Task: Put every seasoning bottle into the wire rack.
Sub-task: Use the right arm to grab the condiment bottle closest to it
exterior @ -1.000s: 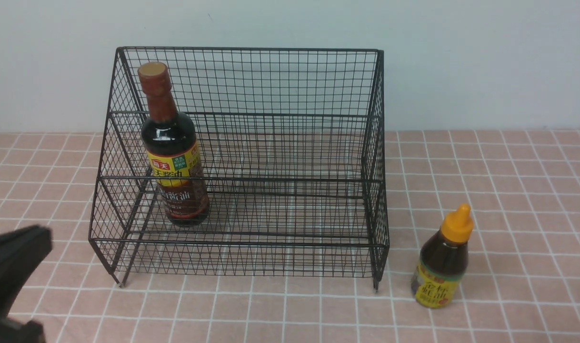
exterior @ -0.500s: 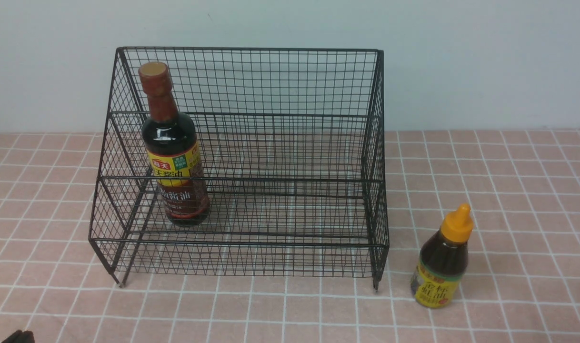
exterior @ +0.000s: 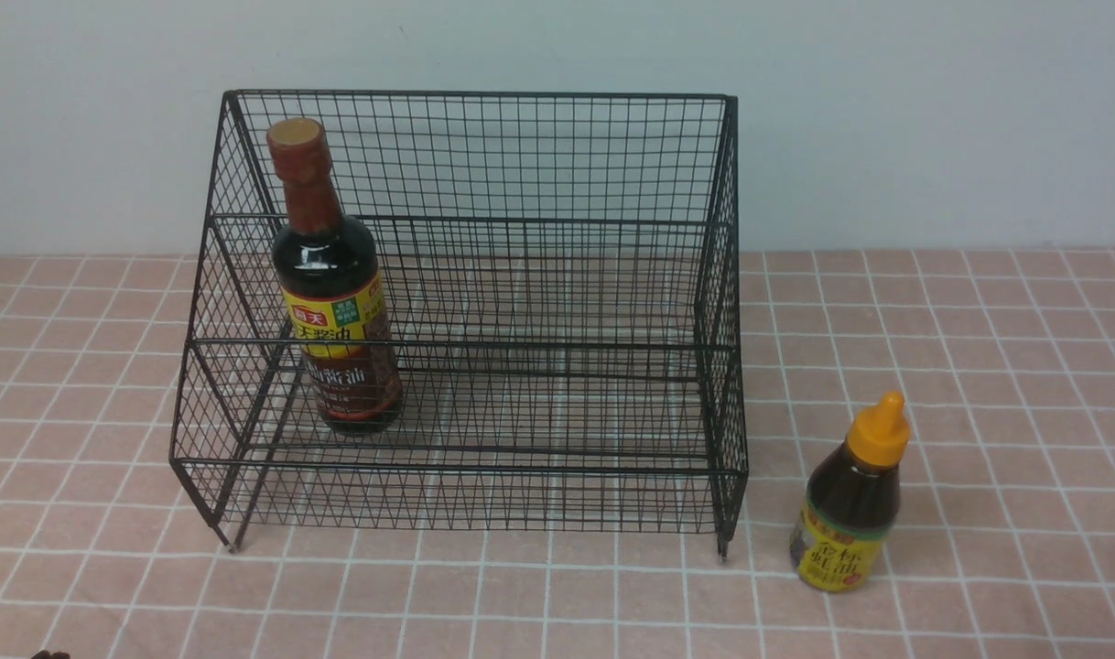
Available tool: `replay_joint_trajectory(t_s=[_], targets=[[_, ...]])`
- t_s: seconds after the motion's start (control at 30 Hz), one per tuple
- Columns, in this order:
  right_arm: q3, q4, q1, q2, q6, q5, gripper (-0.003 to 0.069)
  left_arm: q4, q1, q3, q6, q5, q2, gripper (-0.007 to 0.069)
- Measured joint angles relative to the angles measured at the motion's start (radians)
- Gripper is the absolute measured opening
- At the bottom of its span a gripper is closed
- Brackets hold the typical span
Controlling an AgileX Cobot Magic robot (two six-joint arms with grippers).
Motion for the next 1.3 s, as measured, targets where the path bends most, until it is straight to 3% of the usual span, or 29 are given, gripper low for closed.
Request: replay_joint_trajectory(t_s=[0.53,0.83,1.03,1.17,1.3], targets=[[0.001,0.018,0.000,0.000,0.010,-0.017,-0.0014,0.000,0.000,0.000,0.000,0.001,0.000,-0.0007],[0.004,0.370,0.000,0.000,0.143,-0.274,-0.0014,0.001,0.000,0.000,0.000,0.001,0.000,-0.0007],[0.004,0.406,0.000,0.000,0.104,-0.298,-0.0014,0.001,0.000,0.000,0.000,0.002,0.000,-0.0007],[-0.003,0.459,0.000,0.000,0.153,-0.382,-0.0014,0.001,0.000,0.000,0.000,0.002,0.000,-0.0007],[-0.115,0.472,0.000,0.012,0.164,-0.298,-0.0014,0.001,0.000,0.000,0.000,0.002,0.000,-0.0007]])
